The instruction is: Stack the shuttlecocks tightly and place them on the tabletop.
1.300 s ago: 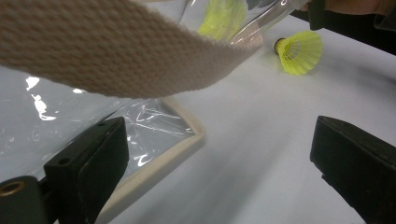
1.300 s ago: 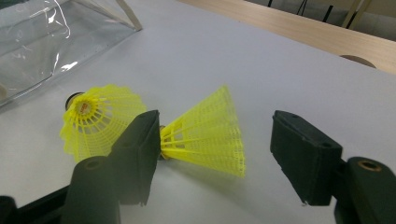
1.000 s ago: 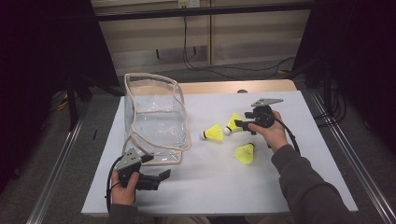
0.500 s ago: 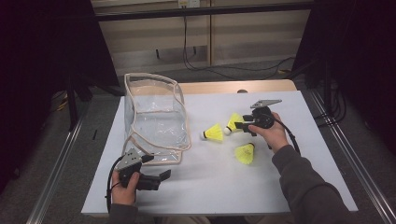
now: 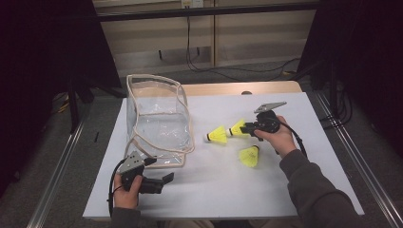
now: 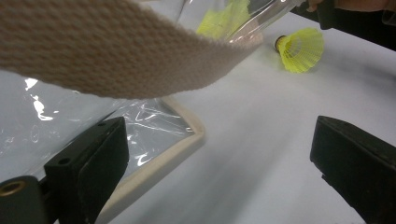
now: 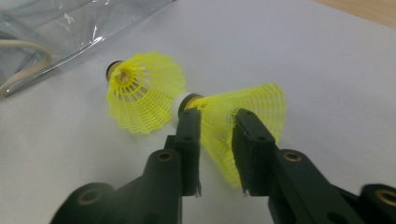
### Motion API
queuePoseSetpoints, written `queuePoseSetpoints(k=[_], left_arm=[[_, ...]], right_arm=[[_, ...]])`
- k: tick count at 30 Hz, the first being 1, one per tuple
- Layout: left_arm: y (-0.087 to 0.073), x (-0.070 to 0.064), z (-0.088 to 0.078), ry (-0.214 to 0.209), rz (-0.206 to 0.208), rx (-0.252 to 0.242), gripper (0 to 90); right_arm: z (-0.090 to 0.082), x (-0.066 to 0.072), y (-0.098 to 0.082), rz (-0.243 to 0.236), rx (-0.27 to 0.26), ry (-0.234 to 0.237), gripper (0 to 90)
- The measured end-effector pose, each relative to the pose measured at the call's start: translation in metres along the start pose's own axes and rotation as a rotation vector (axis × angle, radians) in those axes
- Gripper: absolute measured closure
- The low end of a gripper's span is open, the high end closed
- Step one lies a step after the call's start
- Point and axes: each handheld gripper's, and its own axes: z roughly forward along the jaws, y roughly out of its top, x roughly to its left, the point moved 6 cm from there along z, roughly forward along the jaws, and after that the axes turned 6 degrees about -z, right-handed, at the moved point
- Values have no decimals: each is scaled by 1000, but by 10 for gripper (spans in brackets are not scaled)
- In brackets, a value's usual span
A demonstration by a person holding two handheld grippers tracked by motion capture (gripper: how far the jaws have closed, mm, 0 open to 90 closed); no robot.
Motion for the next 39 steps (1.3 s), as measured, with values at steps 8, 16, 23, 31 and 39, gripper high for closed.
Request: queuePoseSetpoints(k=[8, 16, 23, 31, 39], left_arm=[[0, 0, 0, 3, 4, 5, 44], [0, 0, 0, 5, 5, 6, 43], [0, -1, 0, 8, 6, 3, 43], [0, -1, 0, 9, 6, 3, 43], [0, 0, 0, 6, 12, 5, 42]], right_arm=[[-4, 3, -4, -1, 12, 46, 874], [-8, 7, -3, 0, 10, 67, 898], [-9, 9, -6, -12, 18, 70, 896], [-6, 8, -12, 23, 13, 71, 851], [-3, 8, -15, 45, 18, 83, 882]])
